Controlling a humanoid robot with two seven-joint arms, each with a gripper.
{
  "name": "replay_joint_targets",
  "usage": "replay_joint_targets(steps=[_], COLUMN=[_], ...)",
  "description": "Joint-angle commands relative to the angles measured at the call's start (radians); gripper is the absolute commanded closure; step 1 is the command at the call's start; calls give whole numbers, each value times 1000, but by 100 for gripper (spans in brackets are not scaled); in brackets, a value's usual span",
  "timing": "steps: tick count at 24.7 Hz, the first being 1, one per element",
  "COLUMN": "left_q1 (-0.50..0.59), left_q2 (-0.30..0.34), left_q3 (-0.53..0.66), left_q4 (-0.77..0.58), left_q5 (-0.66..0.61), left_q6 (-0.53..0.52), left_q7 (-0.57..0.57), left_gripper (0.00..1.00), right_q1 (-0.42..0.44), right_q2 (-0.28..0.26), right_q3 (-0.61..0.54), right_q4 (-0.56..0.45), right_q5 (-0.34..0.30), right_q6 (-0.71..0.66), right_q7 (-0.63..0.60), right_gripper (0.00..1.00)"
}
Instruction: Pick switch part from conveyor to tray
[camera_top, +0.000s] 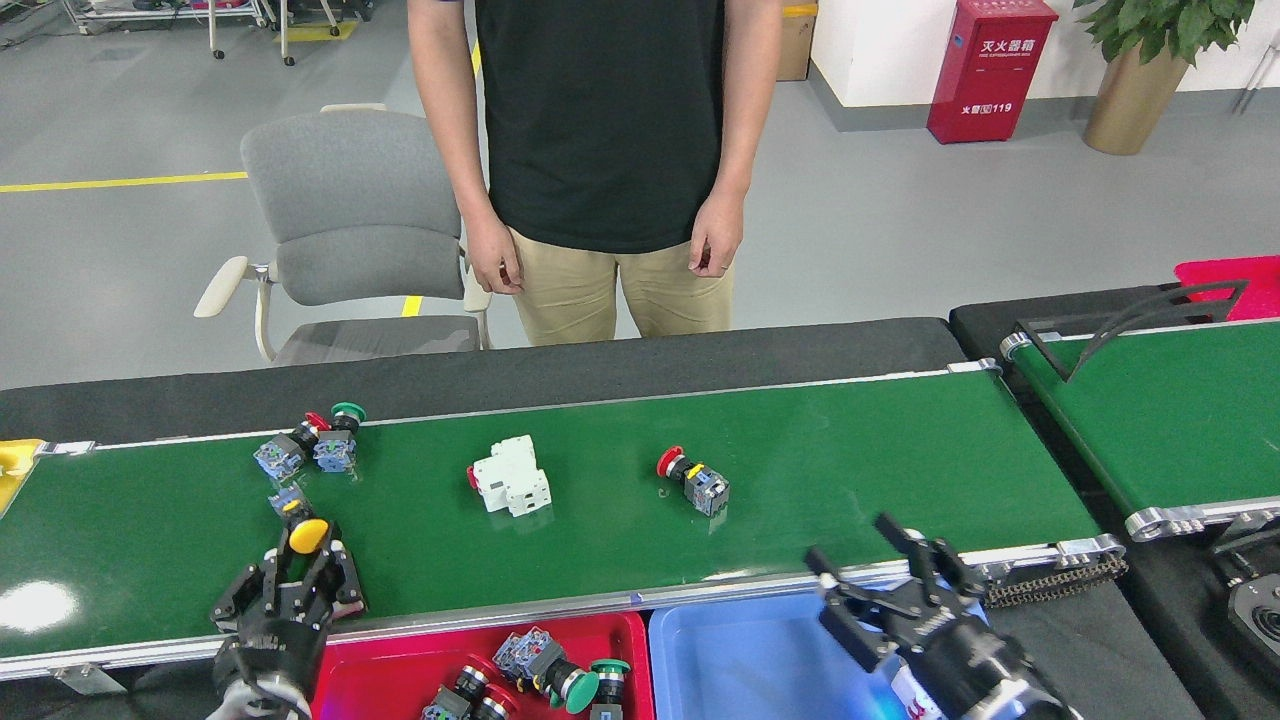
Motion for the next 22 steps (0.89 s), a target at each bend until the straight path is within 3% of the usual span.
replay_joint_targets(steps=[1,4,5,9,11,14,17,22], left_q1=[93,220,239,249,248,223,216,199], left_q2=[16,-10,-29,-83,-95,-158,-153,-152], left_q3=[6,34,32,43,106,227,288,288], left_q4=[-123,-220,-220,-220,-220,-220,-220,-220], left_q5=[2,5,8,10,10,8,8,5], left_q6=[-227,-365,-376,-370,-344,-172,-22,-13], left_q7=[0,0,0,0,0,0,0,0], left_gripper=[36,2,0,0,0,0,0,0], right_q1=[8,18,25,56,59,59,60,57], right_q2=[-8,-24,-31,-65,-73,-73,-73,-74], right_q3=[-56,-122,-136,-143,-143,-145,-143,-139], right_q4=[-7,-7,-7,-9,-12,-18,-18,-18], right_q5=[-4,-4,-1,5,13,34,82,96], right_q6=[19,24,26,39,44,50,81,119], right_q7=[-9,-9,-9,-11,-22,-61,-66,-66], right_gripper=[0,0,0,0,0,1,2,2])
